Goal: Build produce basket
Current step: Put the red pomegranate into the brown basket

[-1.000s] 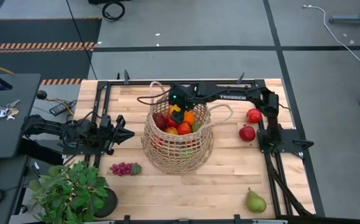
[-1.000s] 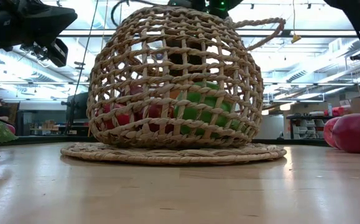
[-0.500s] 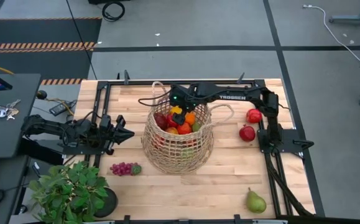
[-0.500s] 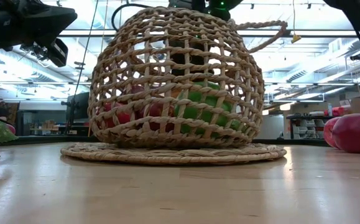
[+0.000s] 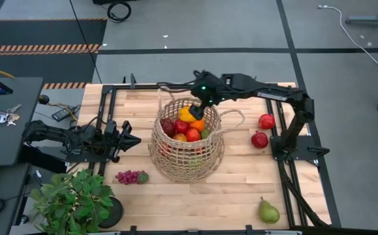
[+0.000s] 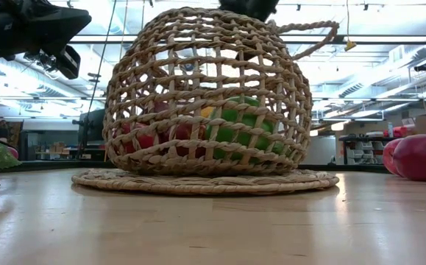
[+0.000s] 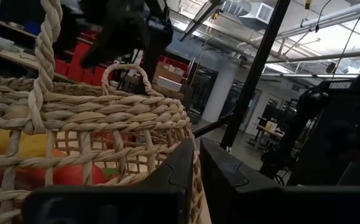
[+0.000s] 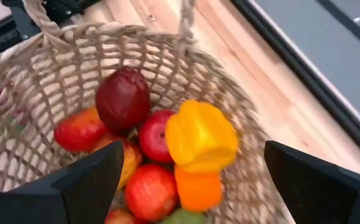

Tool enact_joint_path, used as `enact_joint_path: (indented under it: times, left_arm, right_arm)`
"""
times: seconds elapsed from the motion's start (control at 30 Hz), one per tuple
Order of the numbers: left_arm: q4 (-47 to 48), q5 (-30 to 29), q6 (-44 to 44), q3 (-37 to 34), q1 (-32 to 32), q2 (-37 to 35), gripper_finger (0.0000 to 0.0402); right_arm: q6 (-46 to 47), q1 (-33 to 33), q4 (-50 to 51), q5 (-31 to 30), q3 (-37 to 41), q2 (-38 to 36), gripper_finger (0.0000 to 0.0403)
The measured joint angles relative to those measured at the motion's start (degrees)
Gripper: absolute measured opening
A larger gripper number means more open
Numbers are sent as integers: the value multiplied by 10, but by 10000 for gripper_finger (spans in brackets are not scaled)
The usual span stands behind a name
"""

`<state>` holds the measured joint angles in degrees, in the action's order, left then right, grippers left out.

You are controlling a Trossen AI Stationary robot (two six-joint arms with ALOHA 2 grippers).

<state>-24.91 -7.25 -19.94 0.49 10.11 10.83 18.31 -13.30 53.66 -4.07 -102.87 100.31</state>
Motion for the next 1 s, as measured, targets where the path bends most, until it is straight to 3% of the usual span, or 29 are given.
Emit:
enact_joint_path:
  times: [0.57,0.83,1.0]
  left_arm:
    - [0,0,0,0,0,0,36]
    - [0,0,0,0,0,0,29]
    - [0,0,0,0,0,0,36]
  right_arm:
    - [26,1,194,-99,9,-127,391]
    - [80,9,199,-102,127,-225,391]
    - [176,21,208,-151,197,-311,391]
